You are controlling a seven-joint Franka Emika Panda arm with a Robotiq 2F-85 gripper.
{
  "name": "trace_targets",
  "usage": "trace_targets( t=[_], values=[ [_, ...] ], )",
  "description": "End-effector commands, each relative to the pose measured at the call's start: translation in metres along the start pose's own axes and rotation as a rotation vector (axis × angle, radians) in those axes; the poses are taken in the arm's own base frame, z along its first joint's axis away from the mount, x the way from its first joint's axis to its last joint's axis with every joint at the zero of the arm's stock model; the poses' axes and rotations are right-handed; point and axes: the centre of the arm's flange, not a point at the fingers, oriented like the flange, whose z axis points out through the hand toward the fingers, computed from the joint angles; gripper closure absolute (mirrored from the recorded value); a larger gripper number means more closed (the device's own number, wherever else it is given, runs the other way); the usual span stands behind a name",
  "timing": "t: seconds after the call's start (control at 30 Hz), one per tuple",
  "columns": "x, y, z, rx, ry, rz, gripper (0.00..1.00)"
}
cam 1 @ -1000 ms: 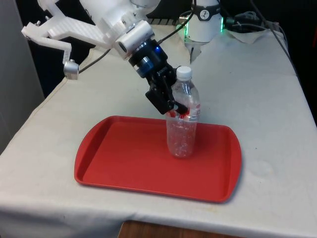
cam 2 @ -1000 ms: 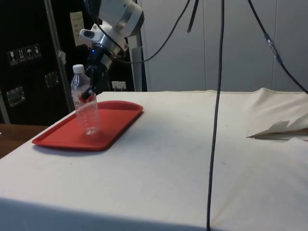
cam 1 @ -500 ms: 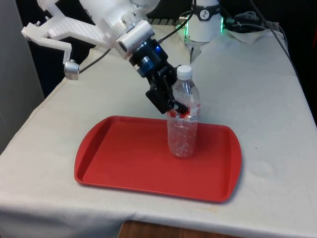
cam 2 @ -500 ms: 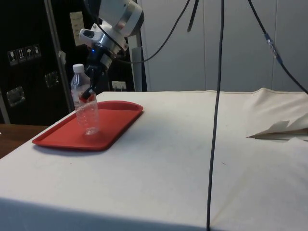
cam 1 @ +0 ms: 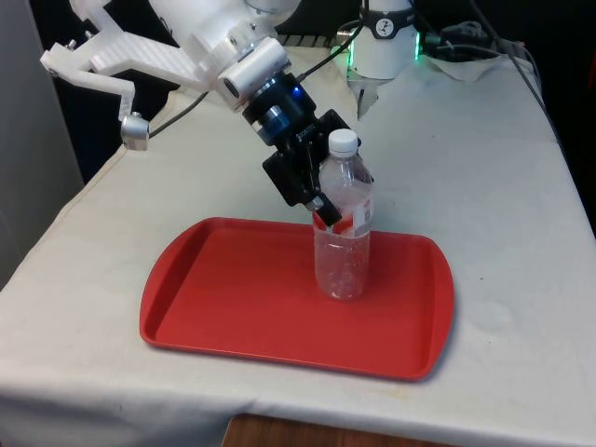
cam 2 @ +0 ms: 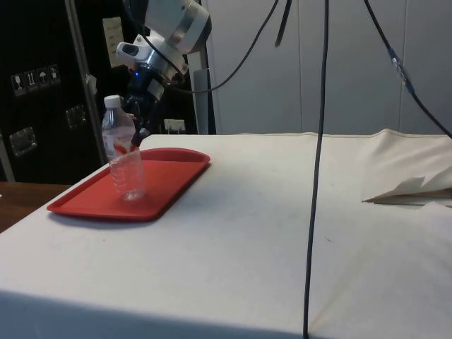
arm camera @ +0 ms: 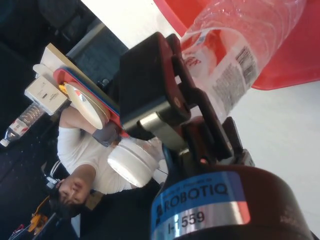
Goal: Place the bottle upright on the tray.
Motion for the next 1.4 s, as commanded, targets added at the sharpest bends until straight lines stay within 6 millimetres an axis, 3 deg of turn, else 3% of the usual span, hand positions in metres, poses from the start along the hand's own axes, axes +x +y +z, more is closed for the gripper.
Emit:
trace_targets(
  t=[0.0,0.47,1.37],
  values=[
    [0.000,0.000,0.000,-0.001,0.000,-0.001,0.00],
    [-0.004,0.002,-0.009,0.007,0.002,0.003,0.00],
    [-0.012,0.014,-0.053,0.001,-0.010,-0.003,0.00]
  ],
)
